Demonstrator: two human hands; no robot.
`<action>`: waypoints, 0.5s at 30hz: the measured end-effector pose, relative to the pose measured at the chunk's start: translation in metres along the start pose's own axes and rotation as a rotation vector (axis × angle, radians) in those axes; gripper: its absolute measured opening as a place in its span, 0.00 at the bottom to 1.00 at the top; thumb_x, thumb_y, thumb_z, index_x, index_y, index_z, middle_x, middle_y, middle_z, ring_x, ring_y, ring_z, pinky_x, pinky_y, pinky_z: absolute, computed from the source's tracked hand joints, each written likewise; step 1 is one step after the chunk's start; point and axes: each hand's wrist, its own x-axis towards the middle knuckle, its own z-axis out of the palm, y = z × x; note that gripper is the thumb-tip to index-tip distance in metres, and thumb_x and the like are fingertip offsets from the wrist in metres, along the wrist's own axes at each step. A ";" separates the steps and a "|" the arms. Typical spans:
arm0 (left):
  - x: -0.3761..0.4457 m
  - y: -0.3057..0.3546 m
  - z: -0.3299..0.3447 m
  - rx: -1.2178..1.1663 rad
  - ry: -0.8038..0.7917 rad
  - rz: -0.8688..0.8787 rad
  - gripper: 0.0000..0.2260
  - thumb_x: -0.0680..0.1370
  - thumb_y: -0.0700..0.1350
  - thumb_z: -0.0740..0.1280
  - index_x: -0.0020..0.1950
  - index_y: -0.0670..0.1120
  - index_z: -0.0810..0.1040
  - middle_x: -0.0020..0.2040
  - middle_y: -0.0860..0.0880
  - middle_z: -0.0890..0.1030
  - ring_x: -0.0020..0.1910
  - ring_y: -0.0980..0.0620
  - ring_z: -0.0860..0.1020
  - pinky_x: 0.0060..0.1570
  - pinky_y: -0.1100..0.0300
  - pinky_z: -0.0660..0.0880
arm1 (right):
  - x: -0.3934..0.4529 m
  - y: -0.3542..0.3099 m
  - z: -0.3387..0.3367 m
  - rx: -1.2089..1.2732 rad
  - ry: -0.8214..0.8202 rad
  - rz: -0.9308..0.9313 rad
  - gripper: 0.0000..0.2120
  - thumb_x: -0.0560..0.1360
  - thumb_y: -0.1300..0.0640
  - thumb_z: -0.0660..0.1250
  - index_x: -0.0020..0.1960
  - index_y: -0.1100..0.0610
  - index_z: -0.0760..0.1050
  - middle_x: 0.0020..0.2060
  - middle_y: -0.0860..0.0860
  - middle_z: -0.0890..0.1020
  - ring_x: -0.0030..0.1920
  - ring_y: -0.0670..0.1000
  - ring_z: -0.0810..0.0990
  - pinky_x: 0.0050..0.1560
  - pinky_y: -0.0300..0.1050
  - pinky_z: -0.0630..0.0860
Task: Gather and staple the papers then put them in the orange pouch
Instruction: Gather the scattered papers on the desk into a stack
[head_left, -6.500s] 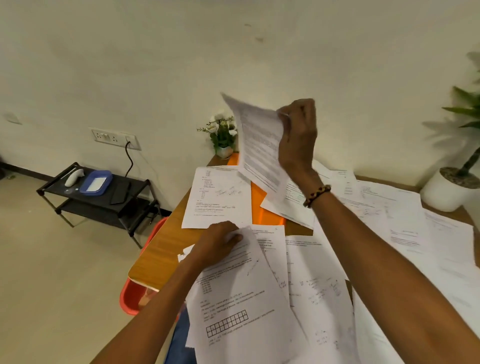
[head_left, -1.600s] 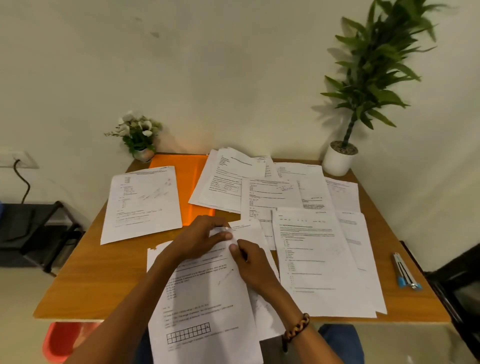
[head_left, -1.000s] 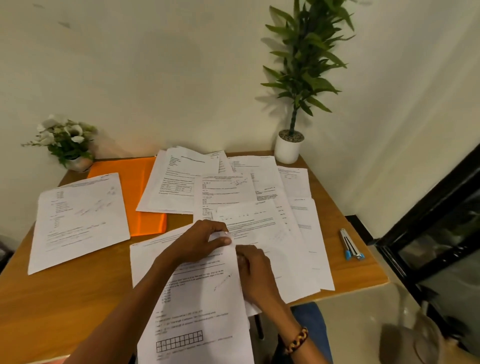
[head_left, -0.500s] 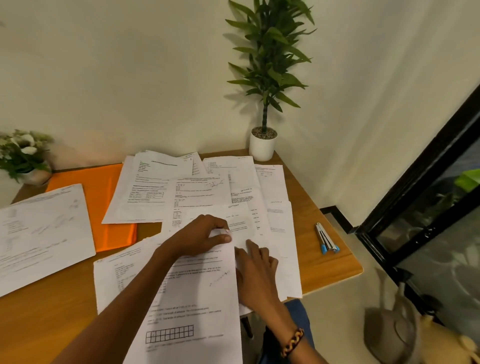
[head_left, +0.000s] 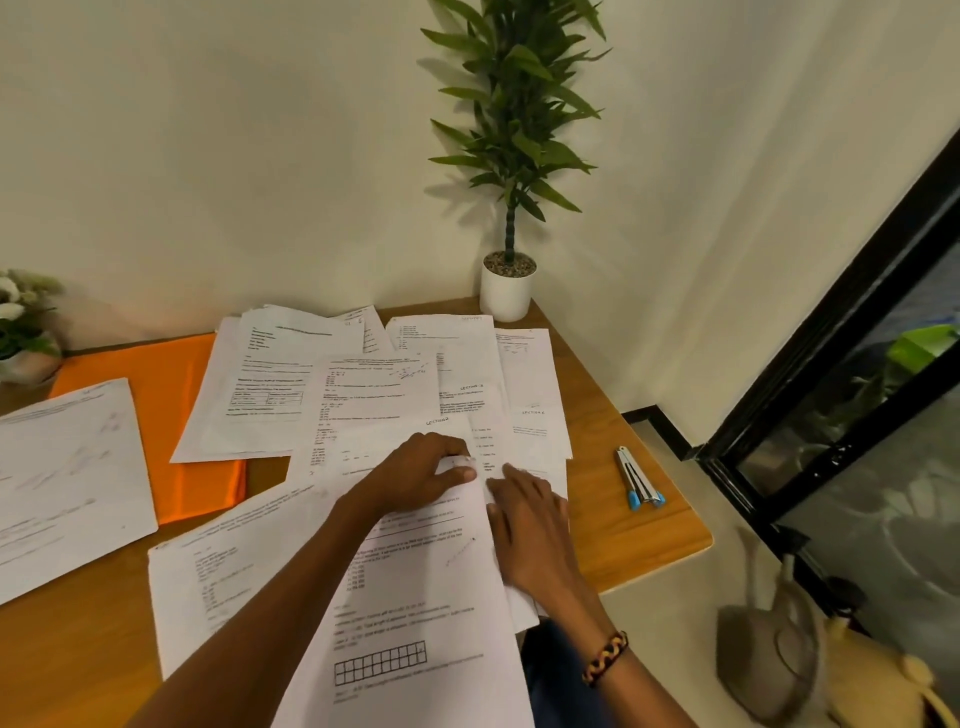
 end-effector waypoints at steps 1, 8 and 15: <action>0.004 0.002 0.001 0.005 0.001 0.004 0.08 0.80 0.55 0.68 0.40 0.61 0.76 0.38 0.65 0.79 0.41 0.64 0.79 0.43 0.66 0.71 | -0.001 0.000 0.000 0.015 0.013 -0.010 0.22 0.84 0.45 0.51 0.74 0.50 0.71 0.77 0.49 0.68 0.78 0.52 0.62 0.77 0.55 0.60; 0.024 0.008 0.019 -0.008 -0.049 0.045 0.12 0.80 0.56 0.67 0.44 0.50 0.80 0.39 0.54 0.81 0.40 0.54 0.79 0.45 0.54 0.76 | 0.010 0.014 -0.007 0.208 0.172 0.000 0.16 0.85 0.52 0.61 0.70 0.52 0.75 0.71 0.50 0.76 0.71 0.50 0.71 0.72 0.42 0.66; 0.044 0.009 0.017 0.025 -0.040 0.041 0.11 0.80 0.58 0.65 0.48 0.51 0.80 0.42 0.58 0.80 0.43 0.56 0.79 0.48 0.62 0.72 | 0.039 0.030 -0.021 -0.117 0.004 -0.031 0.21 0.84 0.46 0.57 0.74 0.52 0.69 0.77 0.52 0.69 0.77 0.54 0.64 0.76 0.53 0.59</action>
